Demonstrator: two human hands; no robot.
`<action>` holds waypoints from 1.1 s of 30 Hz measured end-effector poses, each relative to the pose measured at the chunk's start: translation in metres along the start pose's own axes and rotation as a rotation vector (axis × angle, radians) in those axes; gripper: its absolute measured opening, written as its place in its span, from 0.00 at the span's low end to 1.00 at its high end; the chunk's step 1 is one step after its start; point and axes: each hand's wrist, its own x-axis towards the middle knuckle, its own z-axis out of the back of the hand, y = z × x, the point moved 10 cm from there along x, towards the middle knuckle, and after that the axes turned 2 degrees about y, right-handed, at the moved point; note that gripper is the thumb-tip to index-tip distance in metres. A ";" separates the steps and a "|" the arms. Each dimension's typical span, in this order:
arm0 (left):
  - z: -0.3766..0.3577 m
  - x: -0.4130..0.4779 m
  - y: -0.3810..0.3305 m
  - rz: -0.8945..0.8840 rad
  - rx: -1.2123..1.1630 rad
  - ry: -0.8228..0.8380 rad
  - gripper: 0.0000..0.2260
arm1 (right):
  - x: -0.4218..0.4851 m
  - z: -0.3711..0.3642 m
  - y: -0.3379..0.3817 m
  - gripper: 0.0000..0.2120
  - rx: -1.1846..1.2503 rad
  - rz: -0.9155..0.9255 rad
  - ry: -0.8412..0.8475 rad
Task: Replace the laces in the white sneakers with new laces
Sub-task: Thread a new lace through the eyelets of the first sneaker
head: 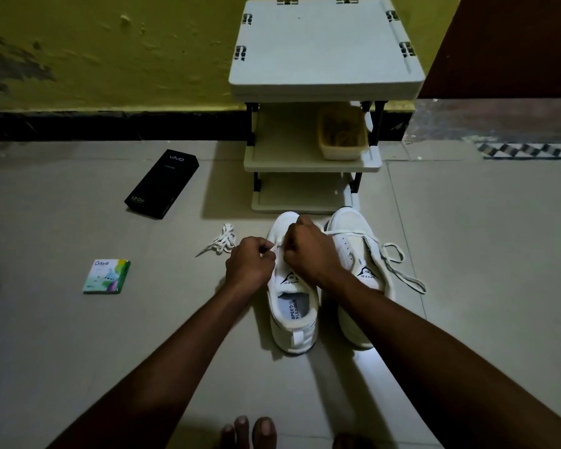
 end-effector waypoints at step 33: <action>-0.003 0.004 -0.006 -0.092 0.006 0.060 0.13 | -0.006 0.000 0.013 0.09 -0.223 0.064 0.033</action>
